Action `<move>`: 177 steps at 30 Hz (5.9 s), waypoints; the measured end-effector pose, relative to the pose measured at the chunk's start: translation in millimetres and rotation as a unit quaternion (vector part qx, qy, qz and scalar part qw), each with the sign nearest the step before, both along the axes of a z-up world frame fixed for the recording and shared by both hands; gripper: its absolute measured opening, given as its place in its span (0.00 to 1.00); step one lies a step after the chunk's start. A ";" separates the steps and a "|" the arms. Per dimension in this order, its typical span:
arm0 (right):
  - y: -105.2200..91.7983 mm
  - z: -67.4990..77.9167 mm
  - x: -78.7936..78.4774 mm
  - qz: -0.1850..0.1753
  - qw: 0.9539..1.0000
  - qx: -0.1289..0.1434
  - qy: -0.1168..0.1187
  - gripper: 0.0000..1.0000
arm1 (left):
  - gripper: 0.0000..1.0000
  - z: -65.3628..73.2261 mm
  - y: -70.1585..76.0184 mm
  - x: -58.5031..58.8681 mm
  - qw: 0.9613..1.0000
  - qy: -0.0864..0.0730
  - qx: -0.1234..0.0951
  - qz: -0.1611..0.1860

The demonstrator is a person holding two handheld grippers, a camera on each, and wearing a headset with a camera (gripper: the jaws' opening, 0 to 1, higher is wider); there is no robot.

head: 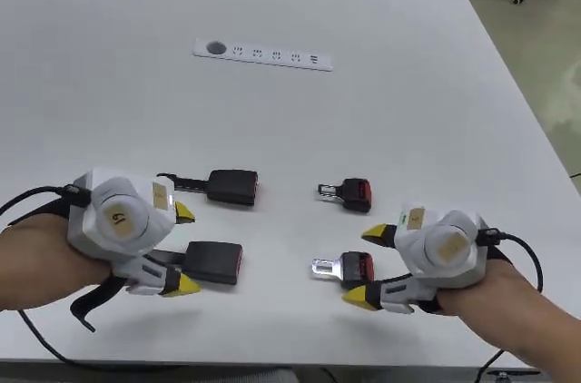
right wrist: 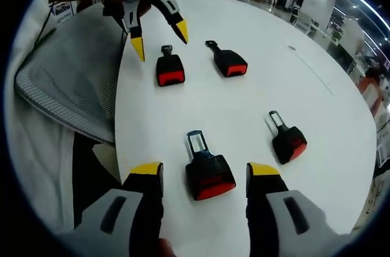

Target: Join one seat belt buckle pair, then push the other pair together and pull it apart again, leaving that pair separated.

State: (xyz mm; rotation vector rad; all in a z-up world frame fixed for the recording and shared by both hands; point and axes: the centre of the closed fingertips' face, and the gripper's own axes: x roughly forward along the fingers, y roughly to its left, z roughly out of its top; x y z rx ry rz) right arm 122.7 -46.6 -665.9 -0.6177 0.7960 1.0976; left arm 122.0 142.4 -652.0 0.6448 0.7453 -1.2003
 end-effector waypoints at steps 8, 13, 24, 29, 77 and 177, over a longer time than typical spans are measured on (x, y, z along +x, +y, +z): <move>0.2 -12.2 -1.2 0.024 0.999 -0.010 0.023 0.46 | 0.43 -9.2 -3.9 0.2 1.000 0.017 0.008 -0.023; -2.6 -17.4 0.8 0.033 0.999 -0.018 0.029 0.45 | 0.40 -17.8 -3.3 -0.7 0.999 0.018 0.018 -0.045; -5.2 -23.3 0.4 0.047 0.997 -0.027 0.049 0.41 | 0.36 -26.5 -9.4 -1.1 0.998 0.030 0.014 -0.058; -6.8 -26.4 -1.6 0.059 0.996 -0.035 0.053 0.39 | 0.36 -30.8 -9.2 1.3 0.998 0.035 0.014 -0.053; 16.8 -29.1 6.7 0.081 0.996 -0.027 0.039 0.34 | 0.33 -40.7 -7.8 1.7 0.993 0.030 0.049 -0.105; 119.0 -27.0 3.2 0.127 0.992 0.021 0.004 0.32 | 0.32 -38.8 -9.7 1.9 0.992 0.041 0.043 -0.108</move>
